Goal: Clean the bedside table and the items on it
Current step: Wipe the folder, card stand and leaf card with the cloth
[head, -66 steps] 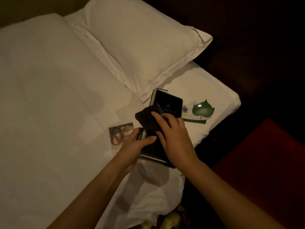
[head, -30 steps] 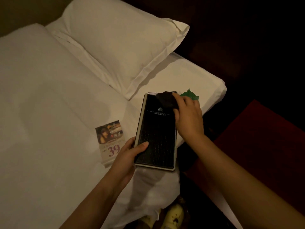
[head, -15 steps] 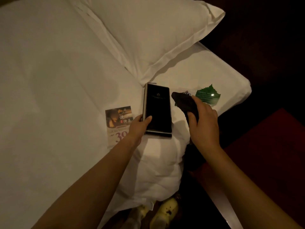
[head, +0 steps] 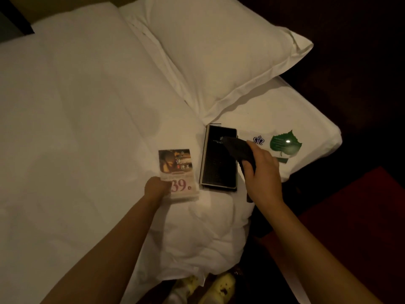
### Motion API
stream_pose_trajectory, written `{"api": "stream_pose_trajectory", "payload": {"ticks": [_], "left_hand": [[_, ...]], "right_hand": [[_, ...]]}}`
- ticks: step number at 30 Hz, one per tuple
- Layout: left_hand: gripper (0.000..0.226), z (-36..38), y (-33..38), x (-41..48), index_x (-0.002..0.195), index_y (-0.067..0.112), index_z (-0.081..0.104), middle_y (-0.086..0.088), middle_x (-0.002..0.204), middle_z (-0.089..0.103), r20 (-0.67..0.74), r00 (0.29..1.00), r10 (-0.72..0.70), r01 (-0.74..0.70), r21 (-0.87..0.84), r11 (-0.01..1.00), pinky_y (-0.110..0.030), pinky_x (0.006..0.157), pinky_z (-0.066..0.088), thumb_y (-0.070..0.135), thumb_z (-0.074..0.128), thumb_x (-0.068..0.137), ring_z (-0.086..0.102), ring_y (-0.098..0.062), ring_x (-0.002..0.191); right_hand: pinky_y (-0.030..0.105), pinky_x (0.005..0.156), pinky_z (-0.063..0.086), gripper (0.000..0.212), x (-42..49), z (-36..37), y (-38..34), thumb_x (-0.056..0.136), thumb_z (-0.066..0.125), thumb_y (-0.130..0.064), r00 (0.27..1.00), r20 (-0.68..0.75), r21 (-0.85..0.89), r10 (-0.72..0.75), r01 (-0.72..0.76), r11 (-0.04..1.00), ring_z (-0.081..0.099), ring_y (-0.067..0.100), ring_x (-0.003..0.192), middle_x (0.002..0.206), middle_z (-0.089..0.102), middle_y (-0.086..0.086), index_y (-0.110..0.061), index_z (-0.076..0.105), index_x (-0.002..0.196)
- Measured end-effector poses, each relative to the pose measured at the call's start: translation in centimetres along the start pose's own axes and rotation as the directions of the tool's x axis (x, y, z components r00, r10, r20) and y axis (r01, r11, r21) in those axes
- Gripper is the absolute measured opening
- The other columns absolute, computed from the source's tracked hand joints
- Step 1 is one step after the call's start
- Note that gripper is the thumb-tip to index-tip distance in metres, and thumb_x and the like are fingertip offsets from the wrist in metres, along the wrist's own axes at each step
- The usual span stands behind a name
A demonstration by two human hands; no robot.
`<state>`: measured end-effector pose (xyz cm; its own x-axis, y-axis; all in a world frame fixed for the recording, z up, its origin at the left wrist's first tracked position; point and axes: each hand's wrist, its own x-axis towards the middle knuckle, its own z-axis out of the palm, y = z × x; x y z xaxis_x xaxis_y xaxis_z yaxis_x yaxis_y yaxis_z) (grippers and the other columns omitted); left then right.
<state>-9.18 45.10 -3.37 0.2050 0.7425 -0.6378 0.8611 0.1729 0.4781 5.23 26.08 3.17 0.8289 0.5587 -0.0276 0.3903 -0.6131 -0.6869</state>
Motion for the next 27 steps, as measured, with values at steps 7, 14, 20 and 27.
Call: {"api": "stream_pose_trajectory", "payload": {"ticks": [7, 14, 20, 27], "left_hand": [[0.008, -4.1, 4.3, -6.3, 0.087, 0.013, 0.056, -0.014, 0.097, 0.066, -0.067, 0.977, 0.203, -0.213, -0.304, 0.929, -0.037, 0.068, 0.055, 0.006, 0.051, 0.086, 0.064, -0.028, 0.084], [0.027, -9.8, 12.1, -15.3, 0.103, 0.023, 0.066, -0.004, 0.094, 0.073, 0.032, 0.858, 0.512, -0.401, -0.579, 0.709, -0.028, 0.070, 0.058, 0.004, 0.054, 0.088, 0.071, -0.017, 0.083], [0.027, -15.0, 16.2, -20.0, 0.101, 0.014, 0.065, -0.016, 0.087, 0.073, 0.035, 0.807, 0.590, -0.466, -0.575, 0.672, -0.030, 0.065, 0.059, -0.004, 0.050, 0.088, 0.072, -0.024, 0.077], [0.022, -17.5, 18.3, -23.6, 0.093, 0.010, 0.065, -0.010, 0.077, 0.074, 0.051, 0.769, 0.637, -0.485, -0.603, 0.634, -0.028, 0.056, 0.054, -0.005, 0.050, 0.087, 0.072, -0.022, 0.067]], "right_hand": [[0.031, 0.097, 0.035, 0.051, -1.0, -1.6, -6.0, 0.093, 0.047, -0.014, 0.987, 0.041, -0.002, -0.152, 0.152, 0.988, 0.043, 0.025, 0.113, 0.130, 0.051, 0.009, -0.021, 0.034, 0.142], [0.039, 0.096, 0.046, 0.054, -1.3, -4.5, -14.9, 0.090, 0.049, -0.016, 0.908, 0.000, -0.099, -0.418, 0.416, 0.904, 0.046, 0.026, 0.117, 0.135, 0.049, 0.004, -0.030, 0.034, 0.140], [0.036, 0.087, 0.051, 0.065, 1.4, -10.5, -19.0, 0.084, 0.061, -0.009, 0.867, -0.125, -0.202, -0.483, 0.454, 0.868, 0.051, 0.026, 0.109, 0.132, 0.051, 0.004, -0.032, 0.032, 0.138], [0.034, 0.091, 0.045, 0.049, 2.5, -16.6, -21.7, 0.094, 0.047, -0.019, 0.908, -0.281, -0.190, -0.312, 0.267, 0.945, 0.045, 0.023, 0.112, 0.133, 0.048, 0.005, -0.024, 0.034, 0.141]]}}
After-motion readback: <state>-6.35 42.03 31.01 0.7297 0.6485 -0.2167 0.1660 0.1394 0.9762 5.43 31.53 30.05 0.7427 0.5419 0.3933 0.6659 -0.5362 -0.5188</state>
